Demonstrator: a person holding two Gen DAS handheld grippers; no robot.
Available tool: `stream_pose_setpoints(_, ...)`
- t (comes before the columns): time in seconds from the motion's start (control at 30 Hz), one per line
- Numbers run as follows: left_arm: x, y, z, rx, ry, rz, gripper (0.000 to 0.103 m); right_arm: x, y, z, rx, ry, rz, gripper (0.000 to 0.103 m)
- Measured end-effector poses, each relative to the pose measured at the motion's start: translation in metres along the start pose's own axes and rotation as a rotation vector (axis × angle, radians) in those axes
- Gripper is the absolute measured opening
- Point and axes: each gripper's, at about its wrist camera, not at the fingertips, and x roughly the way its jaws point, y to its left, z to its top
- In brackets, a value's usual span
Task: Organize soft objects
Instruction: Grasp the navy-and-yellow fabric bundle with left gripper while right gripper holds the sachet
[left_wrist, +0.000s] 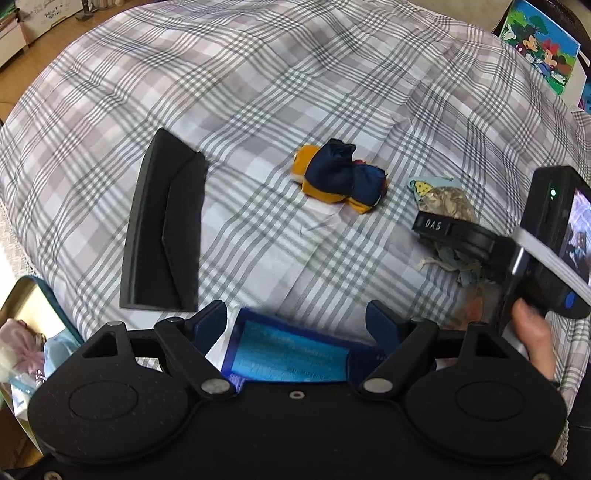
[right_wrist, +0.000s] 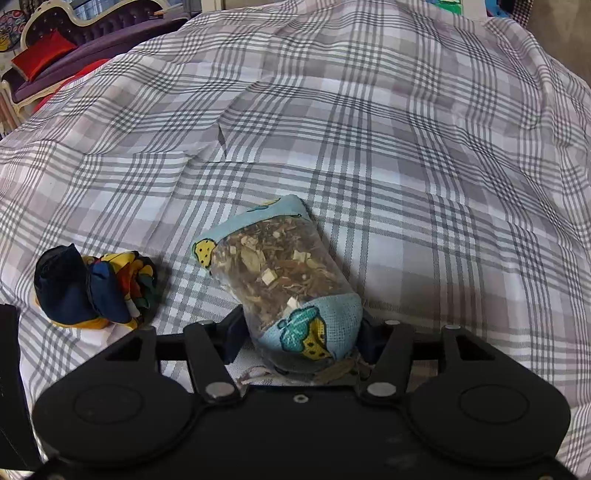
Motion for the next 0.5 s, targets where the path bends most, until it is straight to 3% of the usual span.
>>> stream_pose_setpoints(0.17, 0.005, -0.001, 0.006, -0.02, 0.007, -0.012, 0.079, 0.002, -0.001, 0.0, -0.005, 0.0, 0.029, 0.075)
stream_pose_setpoints(0.3, 0.004, 0.0, 0.009, -0.022, -0.004, 0.0, 0.08, 0.0, -0.001, -0.002, 0.003, -0.01, 0.039, 0.077)
stream_pose_setpoints(0.37, 0.002, 0.002, 0.012, -0.023, -0.023, 0.017, 0.091, 0.0, 0.0, -0.002, 0.004, -0.015, 0.037, 0.078)
stream_pose_setpoints(0.5, -0.003, 0.011, 0.024, -0.046, -0.067, 0.061, 0.091, 0.0, 0.0, -0.002, -0.001, -0.02, 0.031, 0.08)
